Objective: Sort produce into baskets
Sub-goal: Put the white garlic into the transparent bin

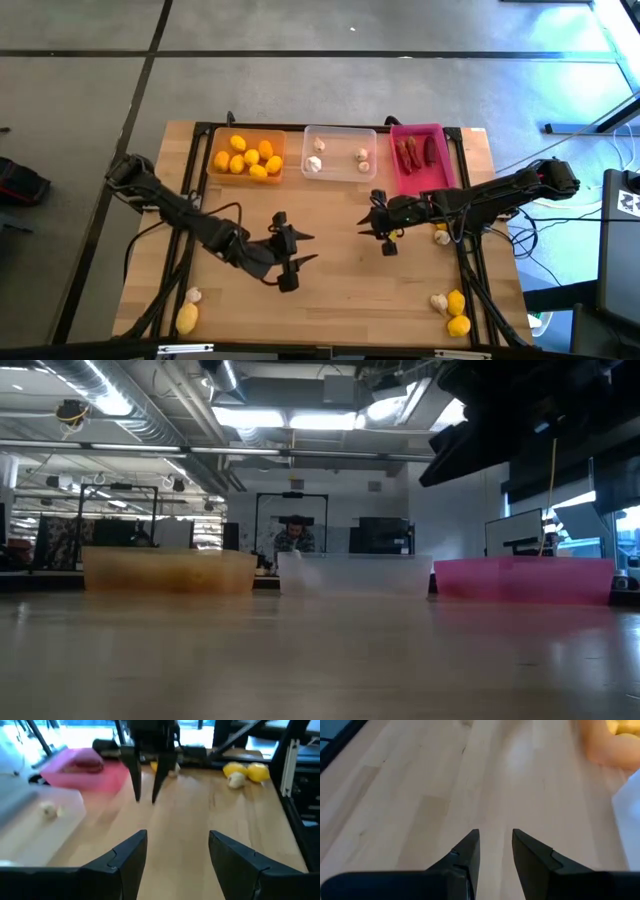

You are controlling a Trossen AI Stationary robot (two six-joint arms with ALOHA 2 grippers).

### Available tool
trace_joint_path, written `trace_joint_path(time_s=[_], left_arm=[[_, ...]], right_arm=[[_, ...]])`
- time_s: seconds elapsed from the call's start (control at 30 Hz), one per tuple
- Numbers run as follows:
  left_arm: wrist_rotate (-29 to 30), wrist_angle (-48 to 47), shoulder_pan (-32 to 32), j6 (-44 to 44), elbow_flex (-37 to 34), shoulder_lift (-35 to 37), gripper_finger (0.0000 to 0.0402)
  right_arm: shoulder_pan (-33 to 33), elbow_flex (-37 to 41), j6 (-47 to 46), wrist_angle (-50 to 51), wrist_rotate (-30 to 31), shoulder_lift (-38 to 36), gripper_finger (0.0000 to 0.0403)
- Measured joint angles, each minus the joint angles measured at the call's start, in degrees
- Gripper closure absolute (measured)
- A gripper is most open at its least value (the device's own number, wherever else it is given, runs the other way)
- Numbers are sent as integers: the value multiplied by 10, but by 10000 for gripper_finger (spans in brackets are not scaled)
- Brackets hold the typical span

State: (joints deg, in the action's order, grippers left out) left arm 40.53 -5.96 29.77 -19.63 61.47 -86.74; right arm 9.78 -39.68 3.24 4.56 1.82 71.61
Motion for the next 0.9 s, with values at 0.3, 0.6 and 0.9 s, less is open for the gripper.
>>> trace_joint_path(time_s=[0.3, 0.6, 0.9], left_arm=[[-16, -97, 43, -136, 0, 0, 194], [-122, -239, 83, -325, 0, 0, 194], [-284, -393, 125, -569, 0, 0, 194]], right_arm=[[0, 0, -15, 20, -15, 0, 292], [0, 0, -15, 26, -15, 0, 292], [0, 0, -15, 27, -15, 0, 292]])
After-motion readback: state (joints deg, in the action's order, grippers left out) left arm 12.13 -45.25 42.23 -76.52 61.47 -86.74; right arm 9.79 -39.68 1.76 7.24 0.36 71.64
